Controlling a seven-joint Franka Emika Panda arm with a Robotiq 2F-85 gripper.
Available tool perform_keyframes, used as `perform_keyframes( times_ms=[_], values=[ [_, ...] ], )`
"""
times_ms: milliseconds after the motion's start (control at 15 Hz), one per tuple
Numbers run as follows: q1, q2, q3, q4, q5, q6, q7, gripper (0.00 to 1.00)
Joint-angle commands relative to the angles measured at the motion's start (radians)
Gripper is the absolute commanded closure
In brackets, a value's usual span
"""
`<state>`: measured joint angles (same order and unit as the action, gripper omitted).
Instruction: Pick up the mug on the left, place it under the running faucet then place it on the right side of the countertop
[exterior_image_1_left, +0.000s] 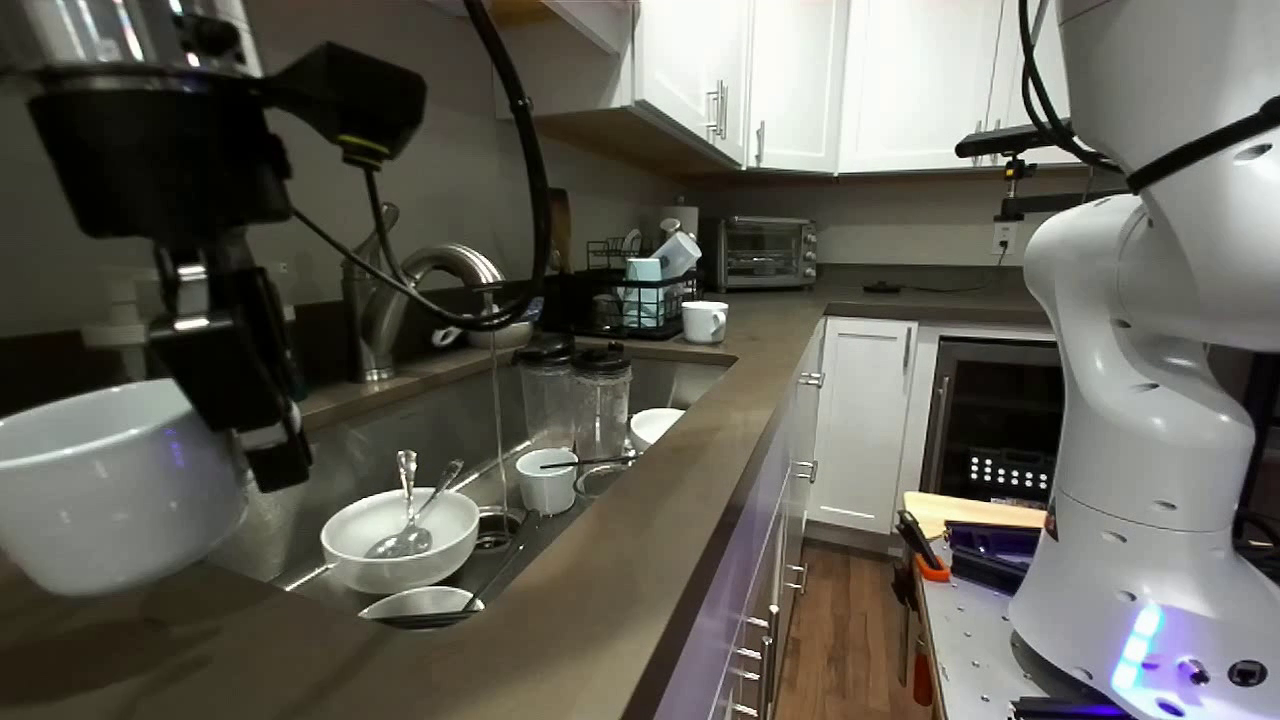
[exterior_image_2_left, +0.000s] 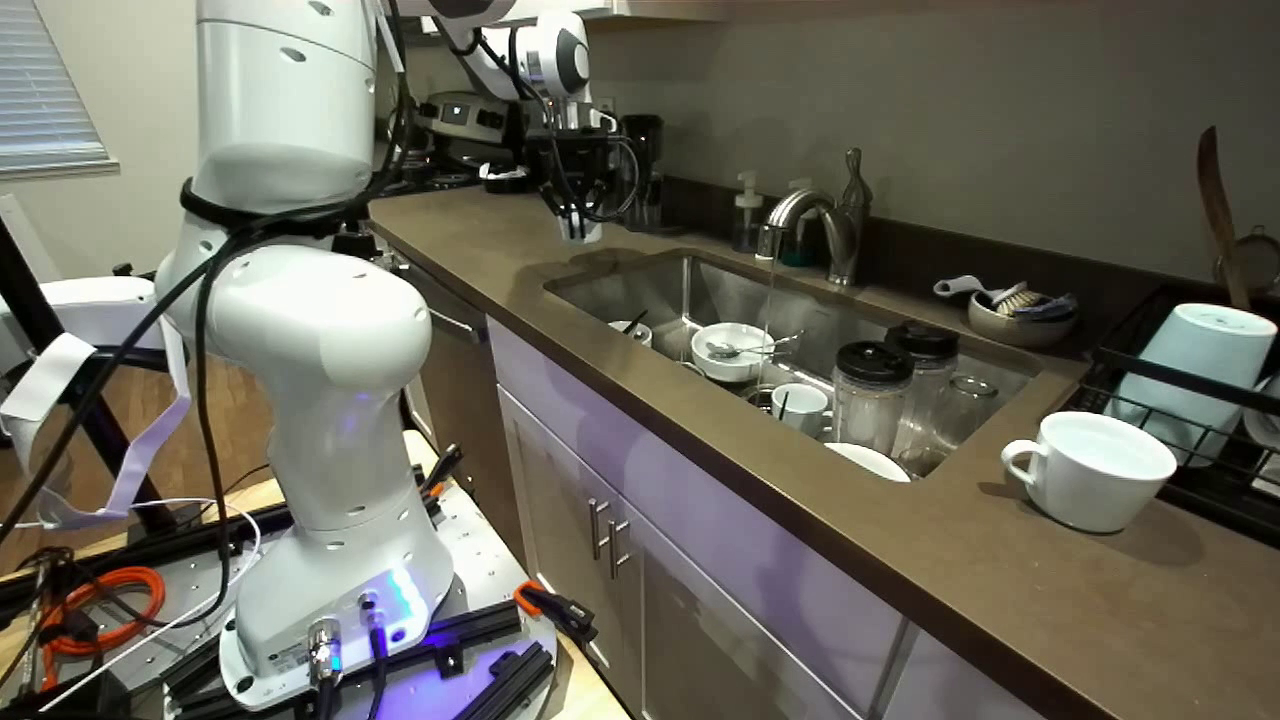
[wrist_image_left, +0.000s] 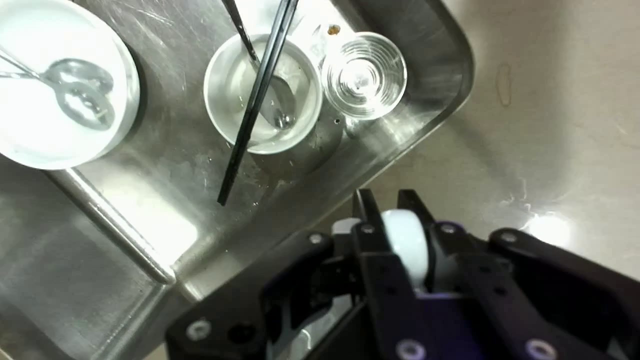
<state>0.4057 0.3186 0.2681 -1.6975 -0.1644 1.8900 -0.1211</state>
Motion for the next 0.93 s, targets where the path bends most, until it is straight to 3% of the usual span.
perform_keyframes(
  times_ms=[0, 400, 867],
  values=[
    [-0.042, -0.148, 0.008, -0.2, 0.033, 0.113, 0.056, 0.95],
    [-0.099, -0.334, -0.004, -0.49, 0.097, 0.325, 0.11, 0.95],
    [-0.169, -0.438, -0.066, -0.576, 0.17, 0.345, 0.068, 0.95]
  ],
)
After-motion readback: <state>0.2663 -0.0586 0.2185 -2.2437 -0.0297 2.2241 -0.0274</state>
